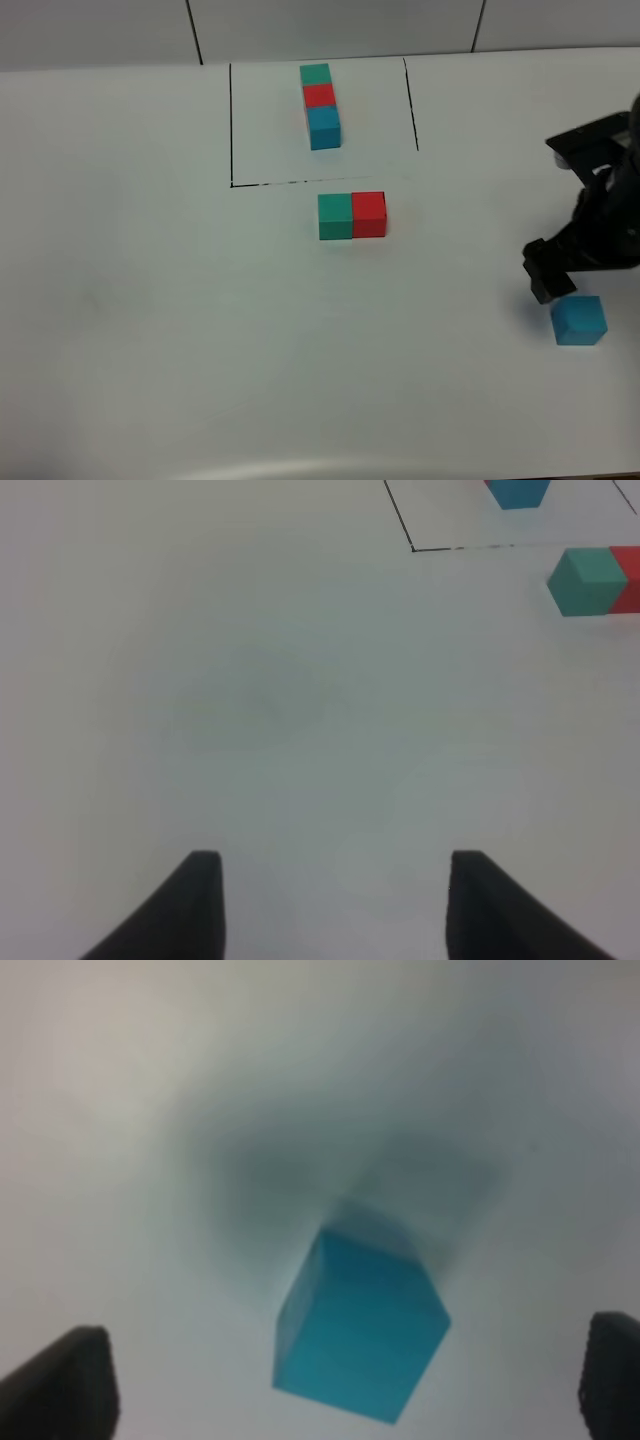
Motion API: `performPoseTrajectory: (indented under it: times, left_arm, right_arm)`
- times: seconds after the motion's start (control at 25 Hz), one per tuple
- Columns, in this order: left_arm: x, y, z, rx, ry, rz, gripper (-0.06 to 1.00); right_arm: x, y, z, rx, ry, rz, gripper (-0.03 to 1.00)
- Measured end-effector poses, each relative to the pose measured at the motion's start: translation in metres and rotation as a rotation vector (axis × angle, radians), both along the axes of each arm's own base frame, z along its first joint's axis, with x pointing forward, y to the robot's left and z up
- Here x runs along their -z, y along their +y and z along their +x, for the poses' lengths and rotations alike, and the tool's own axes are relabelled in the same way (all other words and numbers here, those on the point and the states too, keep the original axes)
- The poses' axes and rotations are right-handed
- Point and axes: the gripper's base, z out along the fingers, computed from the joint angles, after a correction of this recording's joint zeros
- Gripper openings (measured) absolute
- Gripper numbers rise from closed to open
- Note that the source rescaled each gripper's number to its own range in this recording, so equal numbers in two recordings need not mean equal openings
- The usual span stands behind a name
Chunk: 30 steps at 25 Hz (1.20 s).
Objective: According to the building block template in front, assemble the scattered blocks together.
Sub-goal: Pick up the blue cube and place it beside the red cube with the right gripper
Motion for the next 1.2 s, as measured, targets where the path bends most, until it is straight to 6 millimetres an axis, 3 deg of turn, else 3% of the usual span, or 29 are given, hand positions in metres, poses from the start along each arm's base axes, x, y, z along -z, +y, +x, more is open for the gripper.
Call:
performPoseTrajectory:
  times: [0.24,0.56,0.76,0.88,0.92,1.0,1.2]
  left_arm:
    - [0.000,0.000,0.000,0.000,0.000,0.000,0.10]
    - [0.000,0.000,0.000,0.000,0.000,0.000,0.10]
    - [0.000,0.000,0.000,0.000,0.000,0.000,0.10]
    - [0.000,0.000,0.000,0.000,0.000,0.000,0.10]
    - [0.000,0.000,0.000,0.000,0.000,0.000,0.10]
    - [0.000,0.000,0.000,0.000,0.000,0.000,0.10]
    - [0.000,0.000,0.000,0.000,0.000,0.000,0.10]
  right_arm:
    - [0.026,-0.028,-0.025,0.208,0.045,0.083,0.82]
    - [0.038,-0.026,-0.024,0.274,-0.032,0.155,0.73]
    - [0.056,-0.026,-0.020,0.286,0.002,0.147,0.70]
    - [0.064,-0.026,-0.019,0.288,0.026,0.140,0.53]
    - [0.064,-0.026,-0.019,0.288,0.027,0.140,0.41]
    - [0.064,-0.026,-0.019,0.287,0.029,0.138,0.04]
    - [0.055,-0.019,-0.015,0.144,0.060,0.104,0.03]
